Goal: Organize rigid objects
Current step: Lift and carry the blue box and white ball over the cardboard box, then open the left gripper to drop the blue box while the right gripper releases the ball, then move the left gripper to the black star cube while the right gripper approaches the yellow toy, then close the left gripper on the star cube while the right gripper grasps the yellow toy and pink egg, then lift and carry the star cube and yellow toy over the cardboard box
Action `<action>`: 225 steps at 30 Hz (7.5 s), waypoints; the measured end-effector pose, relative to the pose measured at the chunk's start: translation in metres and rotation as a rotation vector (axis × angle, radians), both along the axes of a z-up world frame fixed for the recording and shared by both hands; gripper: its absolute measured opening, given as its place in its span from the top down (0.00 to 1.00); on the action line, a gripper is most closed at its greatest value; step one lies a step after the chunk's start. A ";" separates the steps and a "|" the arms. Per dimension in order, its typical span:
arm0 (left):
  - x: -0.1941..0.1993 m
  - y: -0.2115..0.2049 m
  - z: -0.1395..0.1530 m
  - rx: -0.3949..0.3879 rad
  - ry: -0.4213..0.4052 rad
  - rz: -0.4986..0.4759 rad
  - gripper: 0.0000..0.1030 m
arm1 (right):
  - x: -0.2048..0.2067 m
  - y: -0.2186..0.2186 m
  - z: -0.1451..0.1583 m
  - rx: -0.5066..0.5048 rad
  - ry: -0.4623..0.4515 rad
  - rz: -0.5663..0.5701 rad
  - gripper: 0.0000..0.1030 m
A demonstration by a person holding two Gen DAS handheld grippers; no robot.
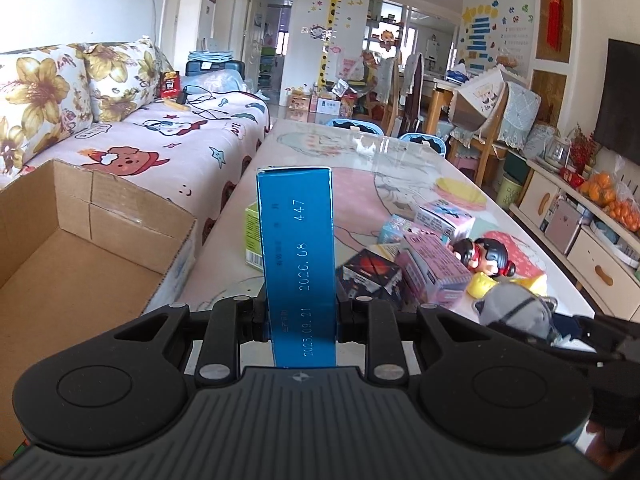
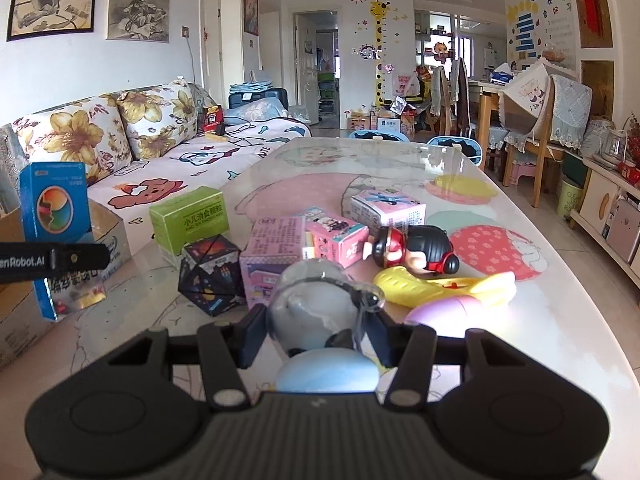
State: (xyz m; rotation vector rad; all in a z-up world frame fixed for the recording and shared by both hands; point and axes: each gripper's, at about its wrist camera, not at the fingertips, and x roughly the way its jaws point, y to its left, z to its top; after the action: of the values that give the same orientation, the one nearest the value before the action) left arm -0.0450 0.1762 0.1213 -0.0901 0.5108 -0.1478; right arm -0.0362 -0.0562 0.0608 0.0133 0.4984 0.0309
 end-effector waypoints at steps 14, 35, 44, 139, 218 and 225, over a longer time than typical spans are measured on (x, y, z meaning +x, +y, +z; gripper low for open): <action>0.006 0.016 0.008 -0.044 0.005 0.153 0.71 | 0.008 0.071 0.021 -0.048 -0.042 0.173 0.48; 0.016 0.068 0.006 -0.111 0.071 0.602 0.71 | 0.097 0.191 0.030 -0.109 -0.075 0.531 0.48; 0.018 0.071 0.008 -0.124 0.109 0.625 0.71 | 0.105 0.213 0.016 -0.116 -0.013 0.588 0.44; 0.053 -0.057 -0.047 0.175 0.041 -0.135 0.00 | 0.075 -0.093 -0.039 0.103 0.124 -0.276 0.03; -0.038 -0.031 -0.015 0.095 -0.012 -0.055 0.32 | -0.030 -0.022 0.004 0.000 0.000 -0.132 0.33; -0.053 -0.021 -0.005 0.093 -0.038 -0.028 0.32 | -0.041 0.002 0.011 -0.041 -0.014 -0.058 0.33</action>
State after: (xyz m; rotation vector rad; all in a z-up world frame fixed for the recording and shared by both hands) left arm -0.0978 0.1552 0.1164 0.0111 0.4802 -0.1527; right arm -0.0770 -0.0537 0.0719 -0.0131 0.4842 -0.0356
